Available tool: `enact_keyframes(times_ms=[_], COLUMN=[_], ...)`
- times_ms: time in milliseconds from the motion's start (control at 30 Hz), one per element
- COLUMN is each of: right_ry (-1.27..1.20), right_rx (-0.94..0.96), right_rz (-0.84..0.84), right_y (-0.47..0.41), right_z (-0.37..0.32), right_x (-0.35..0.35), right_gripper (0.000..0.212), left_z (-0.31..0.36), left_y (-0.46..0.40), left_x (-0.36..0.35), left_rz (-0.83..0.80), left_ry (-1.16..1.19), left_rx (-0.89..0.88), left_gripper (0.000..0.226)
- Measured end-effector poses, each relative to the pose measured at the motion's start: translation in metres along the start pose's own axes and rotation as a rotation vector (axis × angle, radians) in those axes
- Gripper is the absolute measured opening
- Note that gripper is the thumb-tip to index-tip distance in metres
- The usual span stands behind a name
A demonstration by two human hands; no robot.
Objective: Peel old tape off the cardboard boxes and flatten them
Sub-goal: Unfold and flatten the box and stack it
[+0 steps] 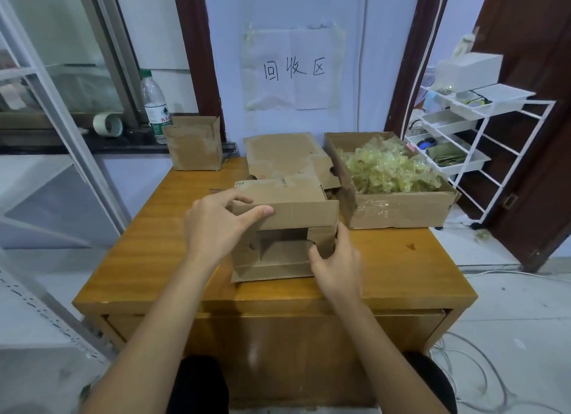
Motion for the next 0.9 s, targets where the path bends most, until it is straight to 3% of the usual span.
enact_keyframes(times_ms=[200, 300, 400, 567, 633, 733, 800, 900], right_ry=[-0.049, -0.209, -0.276, -0.330, -0.366, -0.435, -0.439, -0.401], right_rx=[0.069, 0.038, 0.041, 0.206, 0.194, 0.125, 0.096, 0.062], right_rz=[-0.065, -0.098, -0.045, 0.156, 0.173, 0.183, 0.208, 0.209], right_y=[0.005, 0.004, 0.004, 0.009, 0.005, -0.003, -0.007, -0.013], right_z=[0.005, 0.015, 0.013, -0.017, -0.022, -0.024, -0.021, -0.018], right_x=[0.001, 0.004, 0.011, 0.029, 0.031, 0.033, 0.035, 0.036], right_gripper=[0.073, 0.062, 0.054, 0.062, 0.053, 0.035, 0.035, 0.032], left_z=[-0.009, -0.011, -0.011, -0.012, -0.015, -0.022, -0.026, -0.039], left_y=[0.013, 0.013, 0.014, 0.020, 0.021, 0.022, 0.028, 0.049], left_x=[-0.001, -0.001, -0.002, -0.003, -0.004, -0.005, -0.006, 0.000], left_rz=[0.169, 0.172, 0.147, 0.103, 0.079, 0.056, 0.052, 0.149], left_ry=[-0.013, 0.001, 0.025, 0.077, 0.110, 0.229, 0.383, 0.532], left_rx=[0.075, 0.087, 0.101, 0.123, 0.123, 0.131, 0.126, 0.137], left_gripper=[0.062, 0.064, 0.062, 0.052, 0.048, 0.041, 0.036, 0.050])
Point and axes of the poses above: each hand's wrist, its own y-axis away from the middle knuckle, its own x-axis out of the back of the hand, z = x × y, the point moved 9 cm from there along -y, towards the middle knuckle
